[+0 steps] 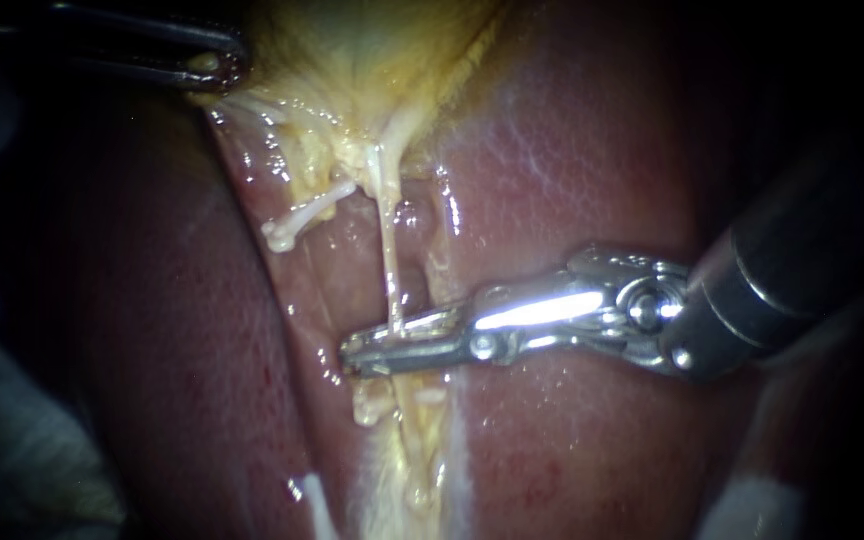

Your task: Going back first clip right tube

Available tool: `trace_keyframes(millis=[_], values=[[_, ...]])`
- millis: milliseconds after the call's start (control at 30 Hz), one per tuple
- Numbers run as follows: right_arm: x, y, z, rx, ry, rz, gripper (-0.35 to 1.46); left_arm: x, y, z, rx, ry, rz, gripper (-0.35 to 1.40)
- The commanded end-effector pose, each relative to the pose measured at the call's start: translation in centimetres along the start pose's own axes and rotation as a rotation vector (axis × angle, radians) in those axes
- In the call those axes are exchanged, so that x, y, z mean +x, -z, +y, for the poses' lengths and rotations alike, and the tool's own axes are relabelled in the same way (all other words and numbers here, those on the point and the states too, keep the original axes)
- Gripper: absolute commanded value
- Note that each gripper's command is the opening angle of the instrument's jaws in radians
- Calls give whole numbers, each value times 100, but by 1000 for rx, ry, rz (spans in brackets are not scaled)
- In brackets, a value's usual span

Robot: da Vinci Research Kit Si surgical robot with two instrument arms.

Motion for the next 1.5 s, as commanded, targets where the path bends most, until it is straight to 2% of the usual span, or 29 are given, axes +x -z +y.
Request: trace_keyframes(millis=[33,100,167,200,333,567,733,933,1067,1133,1300,1500], values=[[-1,-1,0,9,-12,-13,-27,0,0,0,0,0,0,-35],[-3,-2,1,24,-9,-29,-2,0,0,0,0,0,0,-35],[-5,-5,3,16,69,-19,23,0,0,0,0,0,0,-35],[-7,-8,5,8,78,-12,31,0,0,0,0,0,0,-35],[-12,-15,15,-17,145,4,43,0,0,0,0,0,0,-35],[-10,-9,30,-91,239,56,47,0,0,-1,0,0,0,-35],[-12,2,30,-111,311,63,47,0,0,-1,2,0,1,-35],[-15,25,21,-118,467,38,48,0,1,-1,2,0,1,-35],[-11,45,14,-162,562,28,50,0,1,-1,2,0,1,-35],[-10,59,8,-186,600,5,50,0,1,-1,2,0,1,-35],[-6,89,-7,-236,661,-54,50,0,1,-2,2,0,1,-35],[-3,101,-17,-241,685,-59,50,0,1,-2,2,0,1,-35]])
